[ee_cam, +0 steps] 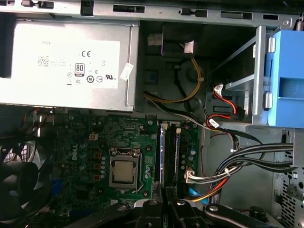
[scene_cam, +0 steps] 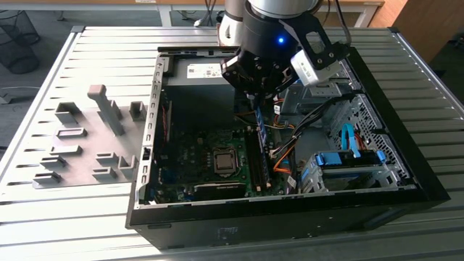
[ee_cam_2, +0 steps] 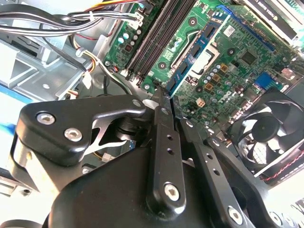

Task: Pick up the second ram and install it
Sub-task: 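Insert the second ram into the second slot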

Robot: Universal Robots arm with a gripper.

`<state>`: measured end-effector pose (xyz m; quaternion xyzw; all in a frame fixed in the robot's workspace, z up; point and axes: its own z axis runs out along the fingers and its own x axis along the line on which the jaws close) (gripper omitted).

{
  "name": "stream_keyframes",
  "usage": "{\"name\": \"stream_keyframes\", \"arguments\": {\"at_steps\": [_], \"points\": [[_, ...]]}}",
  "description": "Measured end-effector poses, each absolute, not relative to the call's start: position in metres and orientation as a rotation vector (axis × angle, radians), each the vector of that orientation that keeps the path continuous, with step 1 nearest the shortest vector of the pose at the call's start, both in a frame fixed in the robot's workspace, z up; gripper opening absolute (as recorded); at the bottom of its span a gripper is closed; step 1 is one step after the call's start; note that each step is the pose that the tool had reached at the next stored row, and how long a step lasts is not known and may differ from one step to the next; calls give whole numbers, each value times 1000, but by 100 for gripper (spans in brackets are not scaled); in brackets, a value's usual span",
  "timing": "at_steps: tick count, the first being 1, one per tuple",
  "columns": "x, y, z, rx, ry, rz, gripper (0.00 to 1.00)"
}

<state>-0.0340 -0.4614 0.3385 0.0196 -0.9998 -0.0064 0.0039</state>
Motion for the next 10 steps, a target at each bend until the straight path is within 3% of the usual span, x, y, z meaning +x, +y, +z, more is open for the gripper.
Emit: {"name": "stream_keyframes", "arguments": {"at_steps": [10], "points": [[-34,-461,336,61,-3133,-20,14]]}}
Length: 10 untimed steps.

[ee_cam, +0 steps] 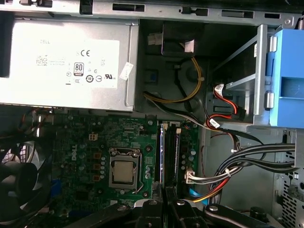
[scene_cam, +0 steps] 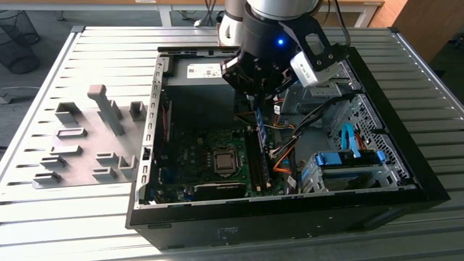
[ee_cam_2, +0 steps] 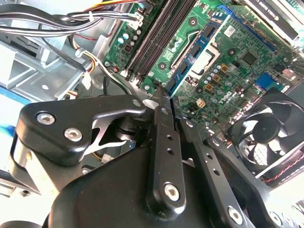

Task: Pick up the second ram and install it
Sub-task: 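Insert the second ram into the second slot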

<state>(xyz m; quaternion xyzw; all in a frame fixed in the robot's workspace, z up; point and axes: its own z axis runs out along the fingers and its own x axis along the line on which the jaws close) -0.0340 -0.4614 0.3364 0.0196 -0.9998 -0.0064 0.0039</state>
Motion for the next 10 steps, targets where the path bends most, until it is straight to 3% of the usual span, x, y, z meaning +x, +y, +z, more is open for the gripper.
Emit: {"name": "stream_keyframes", "arguments": {"at_steps": [10], "points": [[-34,-461,333,61,-3133,-20,14]]}}
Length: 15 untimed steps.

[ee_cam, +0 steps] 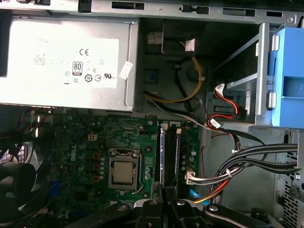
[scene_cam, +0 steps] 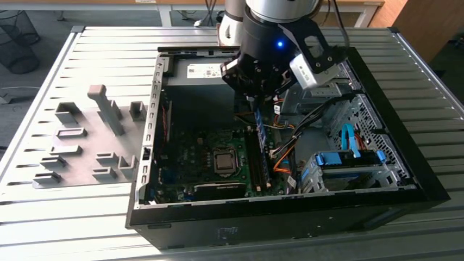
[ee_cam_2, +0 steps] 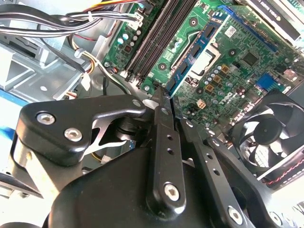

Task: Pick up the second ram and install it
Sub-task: 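Insert the second ram into the second slot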

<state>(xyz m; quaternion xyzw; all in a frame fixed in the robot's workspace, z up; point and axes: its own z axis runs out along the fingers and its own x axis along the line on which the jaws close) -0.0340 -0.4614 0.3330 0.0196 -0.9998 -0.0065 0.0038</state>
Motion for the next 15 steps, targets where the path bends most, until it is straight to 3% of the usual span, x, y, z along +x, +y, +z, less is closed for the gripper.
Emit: {"name": "stream_keyframes", "arguments": {"at_steps": [15], "points": [[-34,-465,316,40,-3134,-20,14]]}}
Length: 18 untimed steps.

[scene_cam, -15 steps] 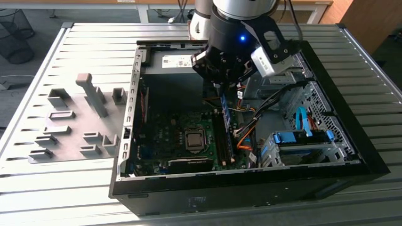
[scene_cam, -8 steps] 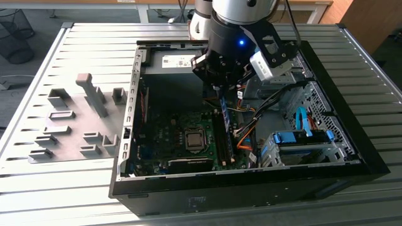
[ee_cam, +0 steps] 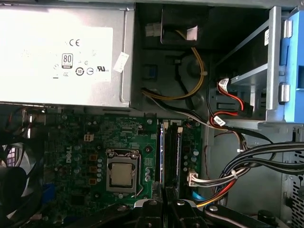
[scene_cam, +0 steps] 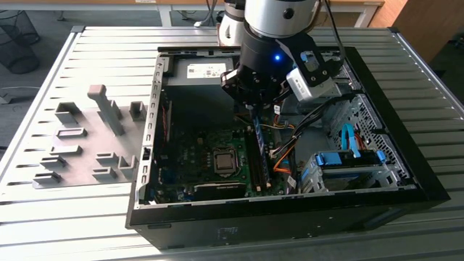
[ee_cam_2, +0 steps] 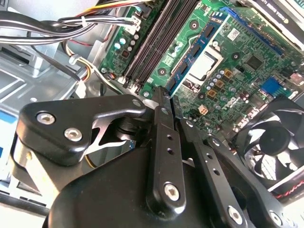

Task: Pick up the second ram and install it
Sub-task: 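Insert the second ram into the second slot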

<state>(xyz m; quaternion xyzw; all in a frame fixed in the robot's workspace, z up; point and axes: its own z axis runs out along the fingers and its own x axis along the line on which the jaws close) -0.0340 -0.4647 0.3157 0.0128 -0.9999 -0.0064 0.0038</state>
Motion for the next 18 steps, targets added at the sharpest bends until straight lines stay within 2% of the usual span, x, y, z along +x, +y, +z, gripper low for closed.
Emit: {"name": "stream_keyframes", "arguments": {"at_steps": [18], "points": [[-34,-465,311,37,-3134,-21,14]]}}
